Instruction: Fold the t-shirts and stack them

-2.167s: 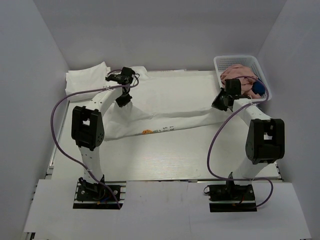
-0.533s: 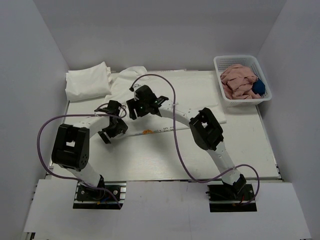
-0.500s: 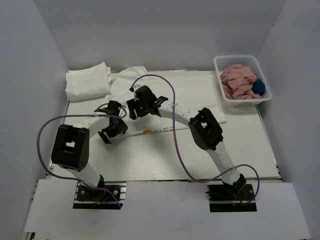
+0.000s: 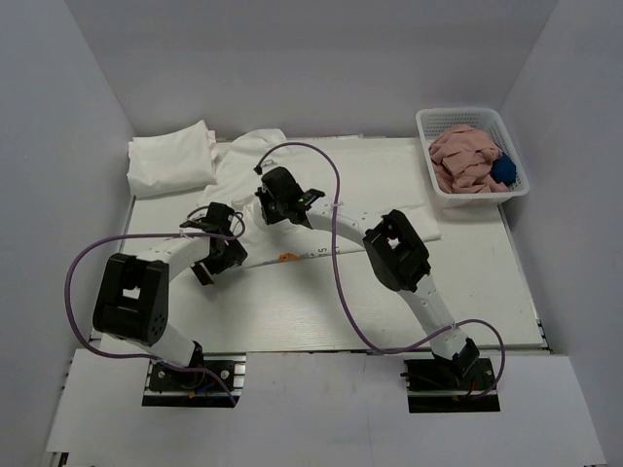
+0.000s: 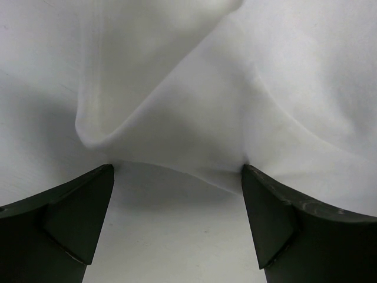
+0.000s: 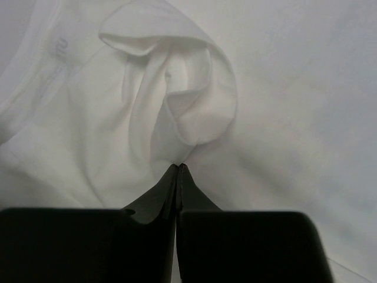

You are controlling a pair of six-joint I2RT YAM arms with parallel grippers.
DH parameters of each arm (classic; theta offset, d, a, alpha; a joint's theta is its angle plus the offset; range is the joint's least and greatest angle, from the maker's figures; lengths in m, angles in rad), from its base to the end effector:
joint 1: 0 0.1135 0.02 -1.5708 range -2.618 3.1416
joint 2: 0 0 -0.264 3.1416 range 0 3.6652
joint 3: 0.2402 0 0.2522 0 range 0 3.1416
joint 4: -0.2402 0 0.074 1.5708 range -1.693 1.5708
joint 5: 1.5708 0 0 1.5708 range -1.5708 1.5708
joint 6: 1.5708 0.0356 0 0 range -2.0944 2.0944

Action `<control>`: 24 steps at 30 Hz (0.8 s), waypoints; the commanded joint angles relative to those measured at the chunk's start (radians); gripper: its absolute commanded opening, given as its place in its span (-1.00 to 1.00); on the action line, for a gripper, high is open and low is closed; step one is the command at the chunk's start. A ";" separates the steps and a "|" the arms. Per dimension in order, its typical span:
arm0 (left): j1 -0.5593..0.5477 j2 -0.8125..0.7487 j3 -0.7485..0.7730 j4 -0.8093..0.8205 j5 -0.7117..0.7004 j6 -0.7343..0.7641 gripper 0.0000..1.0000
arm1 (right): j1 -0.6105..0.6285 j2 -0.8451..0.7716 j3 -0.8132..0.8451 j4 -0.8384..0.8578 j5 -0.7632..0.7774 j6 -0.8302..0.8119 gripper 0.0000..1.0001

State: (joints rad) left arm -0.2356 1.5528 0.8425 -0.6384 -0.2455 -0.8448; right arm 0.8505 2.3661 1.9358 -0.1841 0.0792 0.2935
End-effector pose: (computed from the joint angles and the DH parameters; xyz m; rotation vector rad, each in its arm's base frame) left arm 0.2587 -0.0532 0.1574 -0.8836 2.6813 0.1368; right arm 0.3620 0.4082 0.1875 -0.5711 2.1647 0.5534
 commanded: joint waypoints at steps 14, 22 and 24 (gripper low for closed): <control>-0.001 0.009 -0.140 -0.050 0.110 -0.005 0.98 | -0.067 0.074 0.127 0.040 0.164 -0.130 -1.00; -0.001 -0.010 -0.140 -0.059 0.110 -0.005 0.98 | -0.087 0.097 0.144 0.008 0.215 -0.152 -0.67; -0.001 -0.020 -0.140 -0.069 0.110 -0.005 0.98 | -0.087 0.104 0.166 0.005 0.244 -0.165 -0.54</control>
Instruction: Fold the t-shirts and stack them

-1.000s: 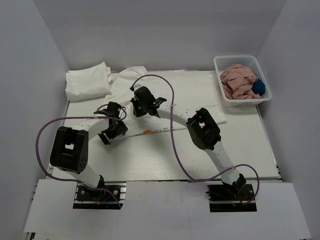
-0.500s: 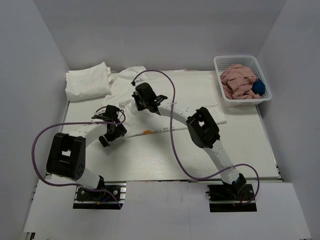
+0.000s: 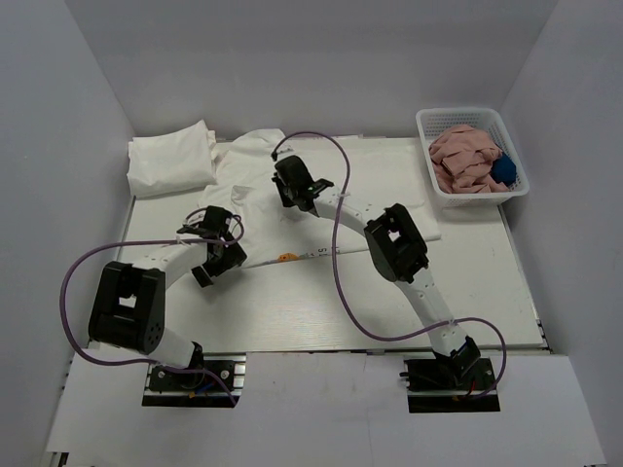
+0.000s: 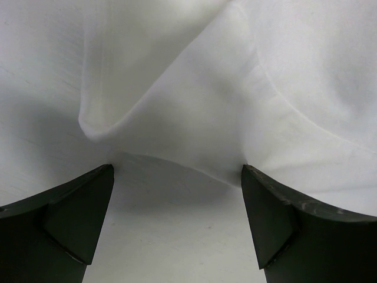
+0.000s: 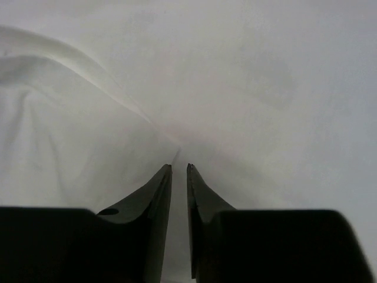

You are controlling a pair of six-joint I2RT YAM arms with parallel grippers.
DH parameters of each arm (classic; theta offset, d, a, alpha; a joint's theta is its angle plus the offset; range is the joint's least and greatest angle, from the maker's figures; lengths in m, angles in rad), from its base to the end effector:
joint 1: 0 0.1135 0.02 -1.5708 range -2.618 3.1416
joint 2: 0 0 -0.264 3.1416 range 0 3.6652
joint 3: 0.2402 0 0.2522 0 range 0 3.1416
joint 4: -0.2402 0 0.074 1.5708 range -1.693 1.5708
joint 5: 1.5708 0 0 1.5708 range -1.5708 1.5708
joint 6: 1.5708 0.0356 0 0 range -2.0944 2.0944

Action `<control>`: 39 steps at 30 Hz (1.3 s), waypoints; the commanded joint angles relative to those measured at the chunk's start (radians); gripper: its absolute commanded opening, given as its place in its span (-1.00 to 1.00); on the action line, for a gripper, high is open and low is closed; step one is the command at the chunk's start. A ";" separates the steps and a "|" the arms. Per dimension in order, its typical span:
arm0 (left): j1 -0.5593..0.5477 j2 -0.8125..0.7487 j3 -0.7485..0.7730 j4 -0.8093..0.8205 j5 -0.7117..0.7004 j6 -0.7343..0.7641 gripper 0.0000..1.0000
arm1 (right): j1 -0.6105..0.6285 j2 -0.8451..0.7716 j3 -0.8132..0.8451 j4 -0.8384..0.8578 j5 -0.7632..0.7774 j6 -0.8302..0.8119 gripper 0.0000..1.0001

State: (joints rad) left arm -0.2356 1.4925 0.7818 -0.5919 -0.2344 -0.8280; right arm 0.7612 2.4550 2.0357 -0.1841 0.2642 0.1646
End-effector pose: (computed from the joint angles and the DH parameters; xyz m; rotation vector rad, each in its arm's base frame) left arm 0.2479 -0.0510 0.1576 -0.8572 2.6570 0.0923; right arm 0.4130 0.3806 0.1744 -0.4897 2.1047 0.2494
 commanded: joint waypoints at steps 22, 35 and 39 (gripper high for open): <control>-0.010 -0.249 0.094 -0.048 0.109 0.029 0.98 | -0.322 -0.781 -0.962 0.081 0.087 0.279 0.81; 0.018 0.155 0.268 -0.049 0.015 0.060 0.98 | -0.511 -0.630 -0.951 0.155 -0.098 0.233 0.81; 0.027 0.075 0.101 -0.062 -0.008 -0.002 0.98 | -0.523 -0.671 -1.050 0.124 -0.126 0.298 0.81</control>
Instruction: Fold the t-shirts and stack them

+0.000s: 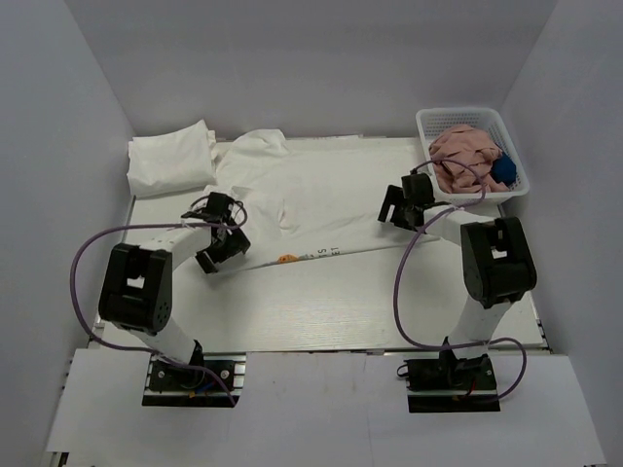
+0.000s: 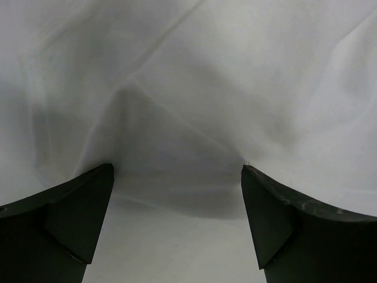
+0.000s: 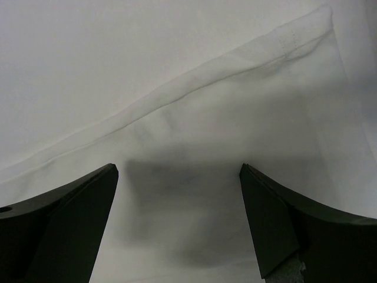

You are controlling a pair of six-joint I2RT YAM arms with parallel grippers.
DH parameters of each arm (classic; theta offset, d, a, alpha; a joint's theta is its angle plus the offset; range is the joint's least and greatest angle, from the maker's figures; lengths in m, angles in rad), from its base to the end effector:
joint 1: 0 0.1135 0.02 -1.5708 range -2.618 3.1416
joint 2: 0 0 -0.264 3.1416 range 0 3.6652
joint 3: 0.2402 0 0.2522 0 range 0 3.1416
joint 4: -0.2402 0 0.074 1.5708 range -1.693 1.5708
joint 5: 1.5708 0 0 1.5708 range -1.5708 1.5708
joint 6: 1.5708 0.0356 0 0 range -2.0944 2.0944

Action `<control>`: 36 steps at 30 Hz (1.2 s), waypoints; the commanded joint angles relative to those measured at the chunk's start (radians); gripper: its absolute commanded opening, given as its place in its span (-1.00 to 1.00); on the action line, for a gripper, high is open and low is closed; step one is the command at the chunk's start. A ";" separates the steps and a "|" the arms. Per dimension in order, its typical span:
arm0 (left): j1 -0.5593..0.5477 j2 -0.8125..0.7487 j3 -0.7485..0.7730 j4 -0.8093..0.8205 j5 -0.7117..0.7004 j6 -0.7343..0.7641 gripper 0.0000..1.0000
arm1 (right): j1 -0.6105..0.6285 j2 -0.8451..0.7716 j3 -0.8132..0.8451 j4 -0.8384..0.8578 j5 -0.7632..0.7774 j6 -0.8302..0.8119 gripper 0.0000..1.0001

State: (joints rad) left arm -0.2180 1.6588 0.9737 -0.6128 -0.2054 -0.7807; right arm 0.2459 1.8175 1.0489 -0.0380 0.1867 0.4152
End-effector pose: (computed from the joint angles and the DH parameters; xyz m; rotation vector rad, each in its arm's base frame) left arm 0.2947 -0.0578 0.1631 -0.8166 2.6828 0.0693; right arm 0.3679 0.0855 0.1637 0.2880 2.3440 0.0988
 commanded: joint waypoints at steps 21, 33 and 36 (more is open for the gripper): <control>-0.024 -0.792 -0.440 -0.285 0.219 -0.342 0.99 | 0.044 -0.761 -0.564 -0.296 -0.029 0.160 0.81; -0.024 -0.257 0.012 0.044 0.159 -0.028 0.99 | 0.046 -0.683 -0.382 -0.105 -0.136 0.028 0.81; -0.015 -0.076 0.120 -0.008 0.120 -0.023 0.99 | 0.049 -0.656 -0.369 -0.083 -0.162 0.023 0.81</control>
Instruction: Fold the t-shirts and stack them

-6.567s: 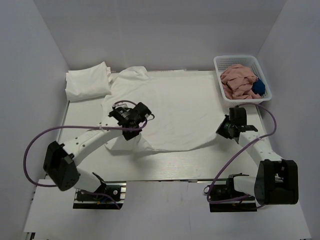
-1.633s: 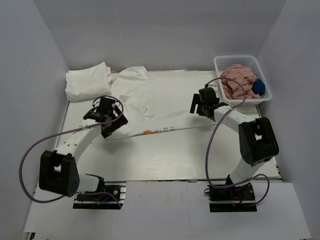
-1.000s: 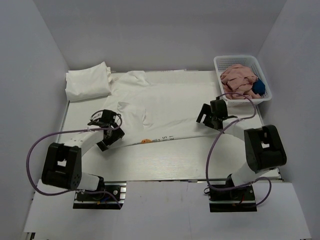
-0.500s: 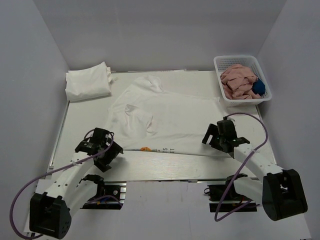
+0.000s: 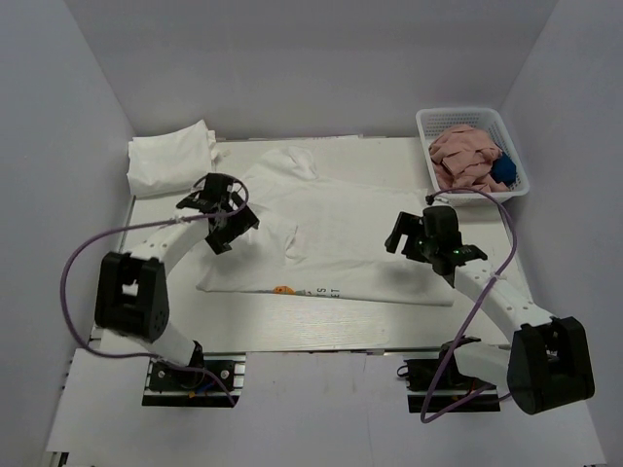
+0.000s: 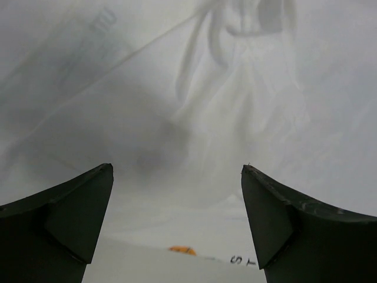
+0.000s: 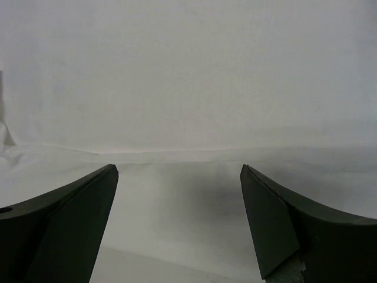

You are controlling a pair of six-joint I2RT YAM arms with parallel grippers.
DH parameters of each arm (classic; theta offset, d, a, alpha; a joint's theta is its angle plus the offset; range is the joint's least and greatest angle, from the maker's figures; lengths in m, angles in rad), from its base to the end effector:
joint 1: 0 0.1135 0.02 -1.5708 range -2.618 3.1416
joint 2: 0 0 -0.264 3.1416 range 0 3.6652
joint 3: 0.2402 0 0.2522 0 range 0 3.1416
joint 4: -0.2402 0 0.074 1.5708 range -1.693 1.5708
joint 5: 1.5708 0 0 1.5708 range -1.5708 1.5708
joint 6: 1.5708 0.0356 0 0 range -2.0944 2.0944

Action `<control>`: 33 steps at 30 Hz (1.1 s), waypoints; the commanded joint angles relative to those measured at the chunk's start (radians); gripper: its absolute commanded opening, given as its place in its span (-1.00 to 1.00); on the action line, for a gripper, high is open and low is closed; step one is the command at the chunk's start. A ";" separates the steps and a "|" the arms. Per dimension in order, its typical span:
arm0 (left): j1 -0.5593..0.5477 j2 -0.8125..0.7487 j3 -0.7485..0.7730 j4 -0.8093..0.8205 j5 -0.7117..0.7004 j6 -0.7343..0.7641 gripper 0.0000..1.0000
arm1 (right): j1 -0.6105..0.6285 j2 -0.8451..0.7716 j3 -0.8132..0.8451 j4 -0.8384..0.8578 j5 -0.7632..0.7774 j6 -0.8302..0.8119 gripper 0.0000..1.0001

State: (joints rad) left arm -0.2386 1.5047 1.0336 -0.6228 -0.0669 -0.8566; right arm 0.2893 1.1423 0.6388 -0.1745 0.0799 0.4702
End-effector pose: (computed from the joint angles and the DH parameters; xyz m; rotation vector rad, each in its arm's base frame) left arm 0.2905 -0.0682 0.2219 -0.8383 2.5542 -0.2634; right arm 0.2300 0.0655 0.2193 0.2478 2.2521 0.3178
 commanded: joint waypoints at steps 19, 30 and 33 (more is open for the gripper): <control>0.015 0.034 -0.369 -0.204 -0.071 -0.156 0.99 | 0.004 0.017 0.015 0.059 -0.040 -0.045 0.81; 0.005 -0.151 -0.095 -0.221 -0.135 -0.090 0.99 | 0.004 0.031 0.057 0.142 -0.069 -0.024 0.81; 0.005 -0.069 0.118 -0.252 -0.206 -0.038 0.99 | 0.005 0.068 0.119 0.147 -0.104 -0.012 0.81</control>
State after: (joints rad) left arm -0.2295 1.4109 0.9852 -0.8803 -0.1799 -0.9569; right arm 0.2905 1.1885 0.6788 -0.0937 0.0109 0.4435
